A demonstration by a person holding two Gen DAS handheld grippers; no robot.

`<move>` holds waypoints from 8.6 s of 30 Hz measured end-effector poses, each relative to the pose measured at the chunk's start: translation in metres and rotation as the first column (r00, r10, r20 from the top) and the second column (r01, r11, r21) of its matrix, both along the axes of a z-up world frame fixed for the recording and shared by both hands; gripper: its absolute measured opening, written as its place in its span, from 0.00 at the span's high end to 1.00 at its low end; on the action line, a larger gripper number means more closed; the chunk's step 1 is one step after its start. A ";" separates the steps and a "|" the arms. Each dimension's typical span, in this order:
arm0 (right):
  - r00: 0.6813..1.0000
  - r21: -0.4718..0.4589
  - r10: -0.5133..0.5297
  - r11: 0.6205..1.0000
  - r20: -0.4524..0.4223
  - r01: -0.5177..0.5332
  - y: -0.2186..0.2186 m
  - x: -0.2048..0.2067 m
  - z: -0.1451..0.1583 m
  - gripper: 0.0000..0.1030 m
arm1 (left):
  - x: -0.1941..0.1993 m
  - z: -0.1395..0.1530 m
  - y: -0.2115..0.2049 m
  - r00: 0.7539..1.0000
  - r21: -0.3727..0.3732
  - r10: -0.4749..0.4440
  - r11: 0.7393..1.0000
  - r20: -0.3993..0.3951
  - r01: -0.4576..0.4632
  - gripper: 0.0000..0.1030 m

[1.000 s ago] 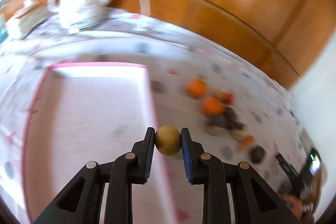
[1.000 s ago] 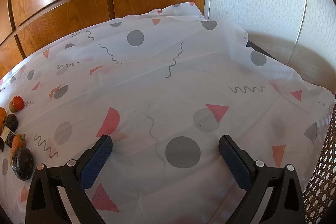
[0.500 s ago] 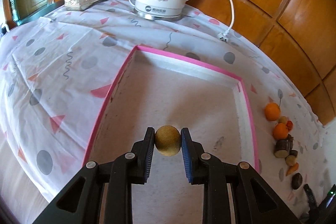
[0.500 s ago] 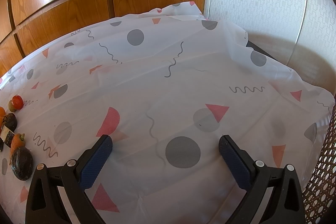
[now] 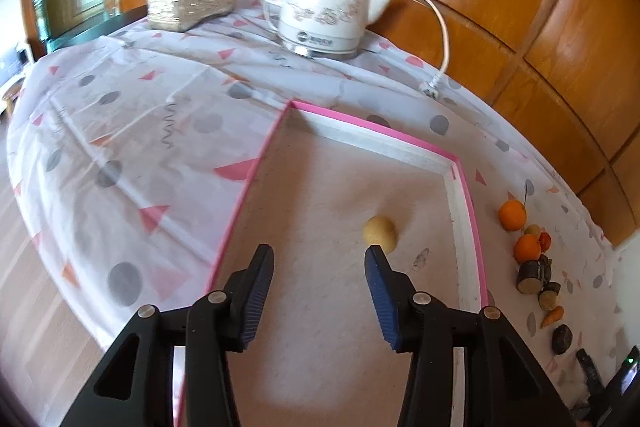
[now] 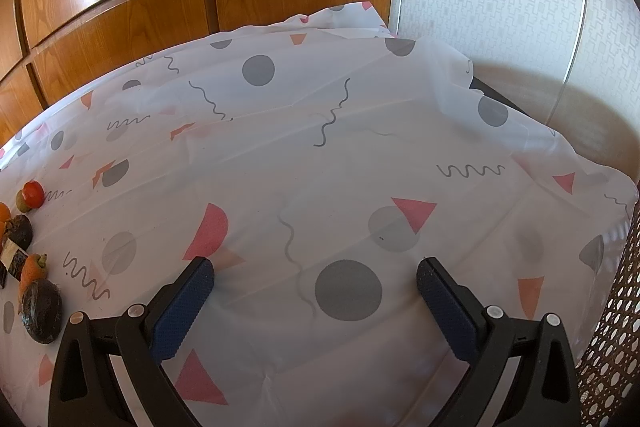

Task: Organize fruits
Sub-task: 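Carry the yellow fruit into the pink tray and open the left gripper, then lower the right gripper onto the orange carrot and close it, then carry the carrot into the pink tray and open the right gripper, then reach the left gripper to the orange with a stem and grasp it, then carry the orange into the pink tray and open the left gripper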

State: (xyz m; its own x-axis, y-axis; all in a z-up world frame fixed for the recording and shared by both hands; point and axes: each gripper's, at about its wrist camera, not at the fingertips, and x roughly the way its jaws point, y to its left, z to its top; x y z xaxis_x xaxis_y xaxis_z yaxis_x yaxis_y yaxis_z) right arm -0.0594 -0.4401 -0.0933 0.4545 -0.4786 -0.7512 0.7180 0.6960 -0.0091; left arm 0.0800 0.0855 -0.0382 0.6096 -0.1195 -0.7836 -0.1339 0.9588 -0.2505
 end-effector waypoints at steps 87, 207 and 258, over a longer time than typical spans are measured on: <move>0.760 0.317 0.648 0.712 0.047 -0.626 0.116 0.130 0.020 0.70 | -0.053 -0.003 0.037 0.987 -0.009 0.158 0.987 -0.011 -0.158 0.26; 1.000 -0.006 -0.002 1.000 0.018 0.002 -0.014 0.009 0.002 0.34 | 0.072 0.012 -0.187 0.909 0.023 -0.415 0.909 -0.039 0.416 0.45; 1.000 -0.016 0.012 1.000 0.023 -0.012 -0.010 0.013 0.000 0.25 | 0.020 0.045 -0.045 0.986 -0.100 -0.160 0.982 0.036 0.163 0.61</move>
State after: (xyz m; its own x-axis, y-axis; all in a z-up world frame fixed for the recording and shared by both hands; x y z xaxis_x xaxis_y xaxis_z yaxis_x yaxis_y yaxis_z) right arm -0.0467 -0.4497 -0.0933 0.4773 -0.4851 -0.7327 0.7097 0.7045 -0.0041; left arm 0.1005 0.0408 0.0064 0.5967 -0.2971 -0.7455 0.0290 0.9364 -0.3499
